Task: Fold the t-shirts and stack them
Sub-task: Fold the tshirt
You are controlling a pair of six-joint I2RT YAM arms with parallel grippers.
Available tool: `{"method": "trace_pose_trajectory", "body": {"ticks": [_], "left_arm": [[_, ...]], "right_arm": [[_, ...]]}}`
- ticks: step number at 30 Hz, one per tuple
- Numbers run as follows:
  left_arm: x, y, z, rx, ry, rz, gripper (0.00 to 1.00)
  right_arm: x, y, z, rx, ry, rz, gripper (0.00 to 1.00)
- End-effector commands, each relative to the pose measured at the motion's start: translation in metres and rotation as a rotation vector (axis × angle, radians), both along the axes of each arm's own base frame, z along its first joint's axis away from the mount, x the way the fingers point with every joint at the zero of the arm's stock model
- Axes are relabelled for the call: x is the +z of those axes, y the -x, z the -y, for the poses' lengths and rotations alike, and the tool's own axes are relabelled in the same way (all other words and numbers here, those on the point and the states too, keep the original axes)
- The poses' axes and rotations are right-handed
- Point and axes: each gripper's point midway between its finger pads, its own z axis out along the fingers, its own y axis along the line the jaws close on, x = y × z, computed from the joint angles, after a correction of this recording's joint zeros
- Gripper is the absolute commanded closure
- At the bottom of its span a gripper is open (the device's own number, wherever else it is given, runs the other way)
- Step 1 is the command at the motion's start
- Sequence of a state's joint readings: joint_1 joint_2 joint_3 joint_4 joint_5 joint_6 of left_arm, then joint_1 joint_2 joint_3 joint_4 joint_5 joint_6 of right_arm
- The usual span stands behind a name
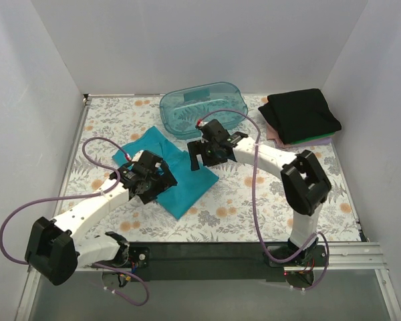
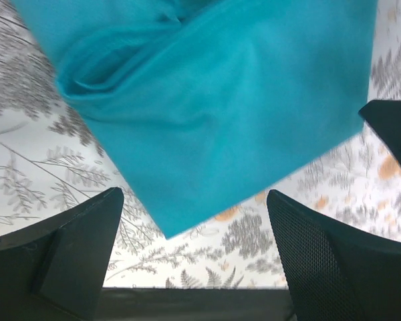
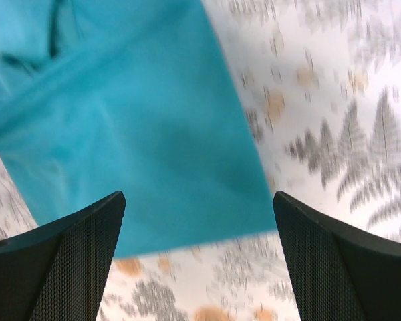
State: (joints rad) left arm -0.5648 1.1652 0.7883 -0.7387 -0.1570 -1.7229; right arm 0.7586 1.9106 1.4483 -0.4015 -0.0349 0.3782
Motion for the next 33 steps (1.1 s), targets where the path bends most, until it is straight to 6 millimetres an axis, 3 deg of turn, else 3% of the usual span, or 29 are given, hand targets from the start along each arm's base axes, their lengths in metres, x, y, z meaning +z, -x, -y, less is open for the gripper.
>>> {"method": "trace_pose_trajectory", "body": {"ticks": [1,2,4,5,8,15,25,29,32,33], "left_arm": [[0.002,0.017,0.026,-0.173,0.096,0.009,0.11],[0.003,0.022,0.033,-0.199,0.114,0.013,0.11],[-0.005,0.038,0.042,-0.248,0.139,-0.018,0.12],[-0.008,0.047,0.05,-0.286,0.138,-0.031,0.11],[-0.02,0.07,0.061,-0.347,0.105,-0.082,0.11],[-0.051,0.077,0.034,-0.263,-0.052,-0.17,0.31],[-0.073,0.088,0.044,-0.326,-0.001,-0.215,0.54],[-0.085,0.09,0.042,-0.311,-0.021,-0.245,0.73],[-0.087,0.089,0.041,-0.307,-0.025,-0.242,0.77],[-0.087,0.087,0.041,-0.304,-0.031,-0.236,0.91]], "right_arm": [[0.003,0.023,0.025,-0.077,-0.004,-0.027,0.02],[-0.017,0.037,0.041,-0.104,0.031,-0.078,0.02],[-0.015,0.046,0.044,-0.108,-0.015,-0.094,0.02],[-0.025,0.056,0.051,-0.116,-0.023,-0.128,0.02],[-0.025,0.058,0.045,-0.121,-0.101,-0.151,0.05],[-0.042,0.045,0.049,-0.182,-0.107,-0.181,0.28],[-0.065,0.046,0.047,-0.215,-0.121,-0.242,0.56],[-0.069,0.05,0.051,-0.222,-0.113,-0.247,0.68],[-0.071,0.053,0.053,-0.218,-0.11,-0.253,0.73],[-0.072,0.054,0.053,-0.217,-0.108,-0.254,0.78]]}}
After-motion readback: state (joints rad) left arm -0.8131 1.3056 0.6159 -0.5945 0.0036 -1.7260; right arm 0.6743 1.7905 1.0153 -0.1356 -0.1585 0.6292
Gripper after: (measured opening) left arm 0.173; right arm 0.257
